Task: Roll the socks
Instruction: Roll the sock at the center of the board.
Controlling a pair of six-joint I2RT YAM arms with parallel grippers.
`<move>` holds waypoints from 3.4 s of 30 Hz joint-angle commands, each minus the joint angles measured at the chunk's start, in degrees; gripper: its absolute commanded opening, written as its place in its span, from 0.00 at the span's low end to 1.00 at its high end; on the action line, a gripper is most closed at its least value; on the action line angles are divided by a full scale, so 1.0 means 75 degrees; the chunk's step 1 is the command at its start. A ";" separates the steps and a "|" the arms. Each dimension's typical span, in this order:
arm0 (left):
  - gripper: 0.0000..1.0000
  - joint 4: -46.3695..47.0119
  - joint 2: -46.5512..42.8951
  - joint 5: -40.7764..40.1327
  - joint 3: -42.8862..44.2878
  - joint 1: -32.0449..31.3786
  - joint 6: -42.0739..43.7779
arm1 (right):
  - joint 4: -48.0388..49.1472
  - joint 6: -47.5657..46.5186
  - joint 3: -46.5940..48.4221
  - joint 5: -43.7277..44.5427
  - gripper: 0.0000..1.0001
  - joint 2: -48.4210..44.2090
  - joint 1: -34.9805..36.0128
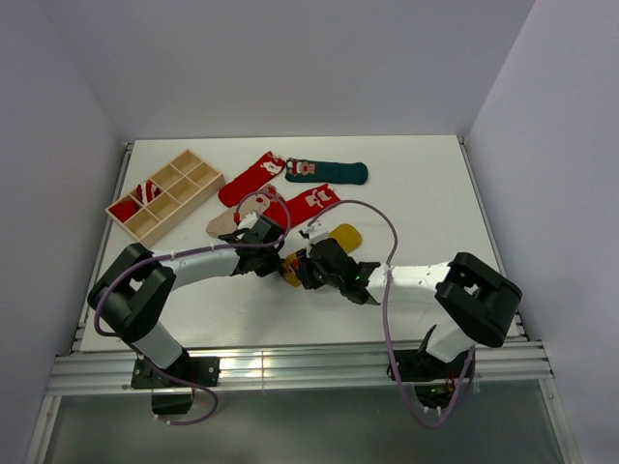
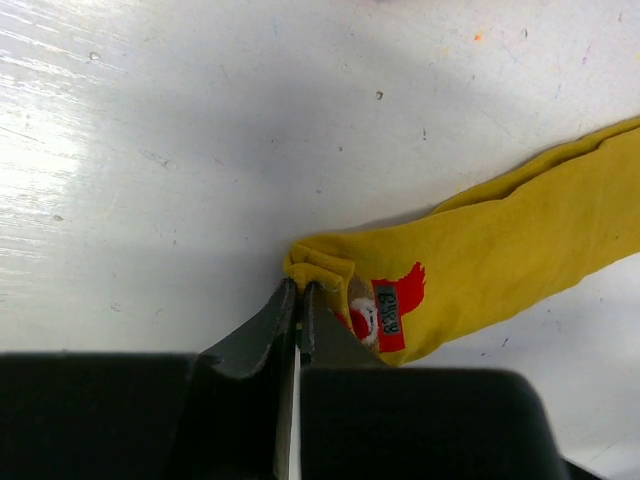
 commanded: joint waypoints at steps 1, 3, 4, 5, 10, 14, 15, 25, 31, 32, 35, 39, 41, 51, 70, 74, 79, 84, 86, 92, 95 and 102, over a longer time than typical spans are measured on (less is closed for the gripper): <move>0.00 -0.0551 0.0014 -0.0299 0.0235 -0.0031 0.0076 | 0.0602 -0.0727 -0.0066 0.0638 0.38 -0.0396 0.0383; 0.00 -0.0609 -0.0009 -0.0311 0.0247 -0.0031 0.0064 | 0.0918 -0.0963 -0.0078 0.0756 0.43 -0.0420 0.0548; 0.00 -0.0610 -0.0009 -0.0311 0.0247 -0.0019 0.0052 | 0.1001 -0.1150 -0.0078 0.0767 0.44 -0.0362 0.0665; 0.00 -0.0621 -0.0032 -0.0300 0.0235 -0.0031 0.0029 | 0.1071 -0.1233 -0.0031 0.0744 0.45 -0.0315 0.0712; 0.00 -0.0645 -0.0045 -0.0264 0.0259 -0.0031 -0.0006 | 0.1342 -0.1631 0.0214 0.0685 0.45 0.0165 0.0935; 0.00 -0.0668 -0.0080 -0.0264 0.0271 -0.0031 -0.0018 | 0.1306 -0.1773 0.0402 0.0779 0.44 0.0586 0.1099; 0.01 -0.0668 -0.0056 -0.0264 0.0270 -0.0031 -0.0018 | 0.1318 -0.1796 0.0414 0.0779 0.43 0.0669 0.1111; 0.00 -0.0610 -0.0044 -0.0171 0.0282 -0.0031 -0.0042 | 0.0838 -0.1901 0.0660 0.0932 0.43 0.1489 0.1158; 0.00 -0.0621 -0.0173 -0.0147 0.0340 -0.0031 -0.0030 | -0.0040 -0.1820 0.1081 0.1118 0.43 0.1958 0.1170; 0.00 -0.0633 -0.0220 -0.0147 0.0352 -0.0019 -0.0018 | -0.0122 -0.1808 0.1094 0.1200 0.43 0.1970 0.1158; 0.00 -0.0622 -0.0337 -0.0136 0.0341 0.0004 -0.0053 | -0.0671 -0.1703 0.1199 0.1704 0.36 0.2099 0.1193; 0.01 -0.0481 -0.0536 -0.0077 0.0143 0.0063 -0.0193 | -0.0920 -0.1328 0.1095 0.1788 0.04 0.2041 0.1193; 0.05 -0.0329 -0.0723 -0.0077 0.0002 0.0121 -0.0276 | -0.1002 -0.1199 0.1047 0.1671 0.00 0.1831 0.1170; 0.45 0.0280 -0.2164 -0.0428 -0.0935 0.0274 -0.1025 | -0.0721 -0.0123 0.0614 -0.1421 0.00 0.1115 -0.0071; 0.52 0.1593 -0.1839 0.0392 -0.1418 -0.0066 -0.1261 | 0.5593 0.4871 -0.1777 -0.6439 0.00 0.2848 -0.3072; 0.51 0.1652 -0.1487 0.0439 -0.1230 -0.0124 -0.1155 | 0.6076 0.5165 -0.1918 -0.6451 0.00 0.3119 -0.3189; 0.51 0.1921 -0.1112 0.0591 -0.1136 -0.0148 -0.1085 | 0.5702 0.5095 -0.1859 -0.6358 0.00 0.3119 -0.3236; 0.50 0.2249 -0.0830 0.0732 -0.1101 -0.0160 -0.1026 | 0.5771 0.5223 -0.1859 -0.6381 0.00 0.3248 -0.3260; 0.49 0.2273 -0.0701 0.0755 -0.1066 -0.0171 -0.1014 | 0.5795 0.5270 -0.1871 -0.6381 0.00 0.3283 -0.3283; 0.48 0.2612 -0.0455 0.0966 -0.1112 -0.0218 -0.1014 | 0.5783 0.5305 -0.1847 -0.6404 0.00 0.3341 -0.3318; 0.50 0.2847 -0.0466 0.1025 -0.1229 -0.0253 -0.1026 | 0.5830 0.5340 -0.1847 -0.6416 0.00 0.3400 -0.3318; 0.53 0.3503 -0.0677 0.1072 -0.1581 -0.0289 -0.1061 | 0.5865 0.5376 -0.1847 -0.6440 0.00 0.3424 -0.3353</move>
